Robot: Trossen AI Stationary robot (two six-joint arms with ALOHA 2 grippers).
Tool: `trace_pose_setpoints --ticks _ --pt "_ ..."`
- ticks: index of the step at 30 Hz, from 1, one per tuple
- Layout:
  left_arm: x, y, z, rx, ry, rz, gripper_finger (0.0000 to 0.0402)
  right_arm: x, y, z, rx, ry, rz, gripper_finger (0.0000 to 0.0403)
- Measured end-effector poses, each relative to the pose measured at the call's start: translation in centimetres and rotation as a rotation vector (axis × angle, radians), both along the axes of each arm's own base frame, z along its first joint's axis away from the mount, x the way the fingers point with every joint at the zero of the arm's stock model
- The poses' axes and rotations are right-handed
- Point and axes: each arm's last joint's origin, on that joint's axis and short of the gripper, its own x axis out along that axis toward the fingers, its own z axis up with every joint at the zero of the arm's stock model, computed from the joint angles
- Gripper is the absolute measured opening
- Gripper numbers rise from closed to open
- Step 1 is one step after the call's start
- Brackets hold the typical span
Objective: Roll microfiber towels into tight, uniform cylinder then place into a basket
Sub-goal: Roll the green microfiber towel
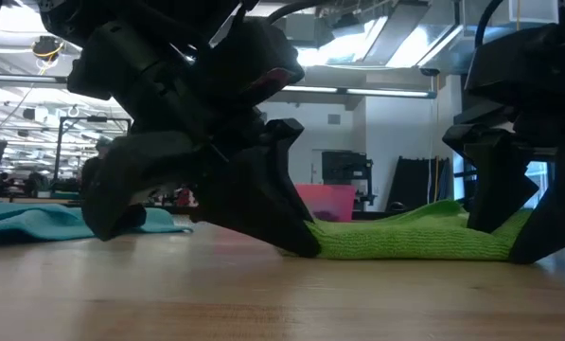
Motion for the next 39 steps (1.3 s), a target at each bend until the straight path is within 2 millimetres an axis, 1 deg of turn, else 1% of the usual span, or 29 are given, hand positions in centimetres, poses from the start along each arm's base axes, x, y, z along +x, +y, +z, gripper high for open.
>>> trace_pose_setpoints --ticks 4,7,10,13,16,19,23,26,30,35,39 --pt "0.1 0.1 0.0 -0.021 -0.008 0.027 0.0004 0.1 0.1 0.2 -0.003 -0.012 0.003 0.0181" --pt "0.1 0.1 0.2 -0.049 -0.009 0.034 0.0002 0.6 0.3 0.8 -0.025 0.002 0.016 0.0181" --pt "0.1 0.4 0.6 -0.077 -0.010 0.045 0.0001 1.0 0.5 2.3 -0.061 0.038 0.035 0.0181" --pt "0.2 0.7 1.1 -0.134 -0.004 0.060 0.0000 1.6 0.9 4.8 -0.078 0.008 0.025 0.0181" --pt "0.4 1.2 1.4 -0.203 -0.008 0.078 0.0000 1.7 0.9 5.9 -0.101 0.021 0.015 0.0181" --pt "0.6 1.7 1.4 -0.269 0.010 0.094 0.0000 2.0 1.2 6.8 -0.070 -0.018 -0.008 0.0181" --pt "1.0 2.3 1.6 -0.372 0.022 0.071 0.0000 1.6 1.3 6.7 -0.085 0.004 0.000 0.0181" --pt "1.4 2.5 2.1 -0.428 -0.009 0.031 0.0000 1.3 1.2 6.6 -0.144 -0.002 -0.020 0.0181" --pt "1.6 3.3 2.2 -0.468 -0.004 0.051 0.0000 1.2 1.2 6.6 -0.138 -0.004 -0.058 0.0181" --pt "1.2 4.1 2.2 -0.486 -0.019 0.091 0.0000 0.8 1.4 6.4 -0.124 0.000 -0.077 0.0181" --pt "0.6 4.3 2.9 -0.514 -0.062 0.099 0.0000 0.3 1.3 5.5 -0.107 -0.014 -0.107 0.0182"
